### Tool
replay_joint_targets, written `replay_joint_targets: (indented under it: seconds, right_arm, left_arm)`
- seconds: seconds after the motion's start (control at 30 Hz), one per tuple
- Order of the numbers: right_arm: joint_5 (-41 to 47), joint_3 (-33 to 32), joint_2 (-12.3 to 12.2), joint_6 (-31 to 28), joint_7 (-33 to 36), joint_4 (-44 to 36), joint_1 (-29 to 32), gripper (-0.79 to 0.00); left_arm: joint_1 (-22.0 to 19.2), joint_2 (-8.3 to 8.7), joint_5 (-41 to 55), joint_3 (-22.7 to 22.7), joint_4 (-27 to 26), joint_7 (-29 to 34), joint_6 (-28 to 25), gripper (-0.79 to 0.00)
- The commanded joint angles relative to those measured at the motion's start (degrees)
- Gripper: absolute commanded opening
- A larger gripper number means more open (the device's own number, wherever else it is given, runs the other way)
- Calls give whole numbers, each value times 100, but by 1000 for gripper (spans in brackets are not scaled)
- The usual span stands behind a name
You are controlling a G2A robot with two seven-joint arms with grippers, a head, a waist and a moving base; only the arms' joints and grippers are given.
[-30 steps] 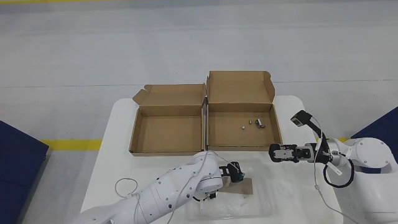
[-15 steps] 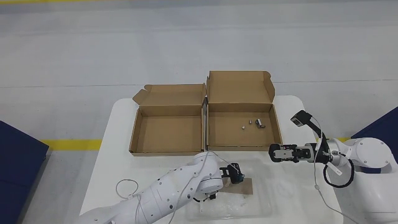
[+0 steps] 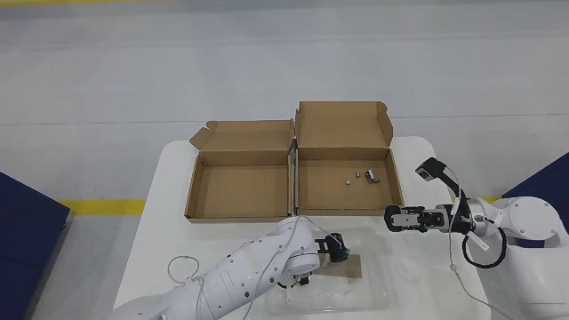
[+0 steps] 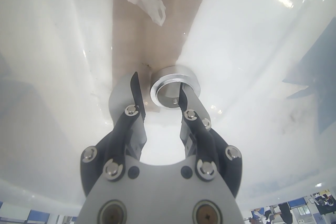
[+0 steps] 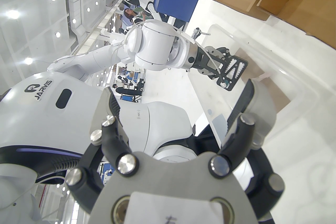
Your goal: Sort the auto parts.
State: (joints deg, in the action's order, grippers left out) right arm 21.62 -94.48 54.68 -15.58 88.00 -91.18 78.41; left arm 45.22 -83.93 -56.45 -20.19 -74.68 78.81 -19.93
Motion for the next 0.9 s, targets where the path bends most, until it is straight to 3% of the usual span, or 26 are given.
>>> replay_joint_targets:
  seconds: [0.0,0.5,0.53,0.6,0.87]
  right_arm:
    - [0,0,0,0,0,0,0,0]
    - [0,0,0,0,0,0,0,0]
    - [0,0,0,0,0,0,0,0]
    - [0,0,0,0,0,0,0,0]
    - [0,0,0,0,0,0,0,0]
  left_arm:
    - [-4,-7,-30,-8,-26,17,19,-514]
    - [91,-18,-226,-41,-38,94,66,-529]
    - [93,-26,-231,-40,-15,78,73,-563]
    - [91,-44,-253,-30,16,68,85,-785]
    - [99,-85,-356,-50,28,34,162,-785]
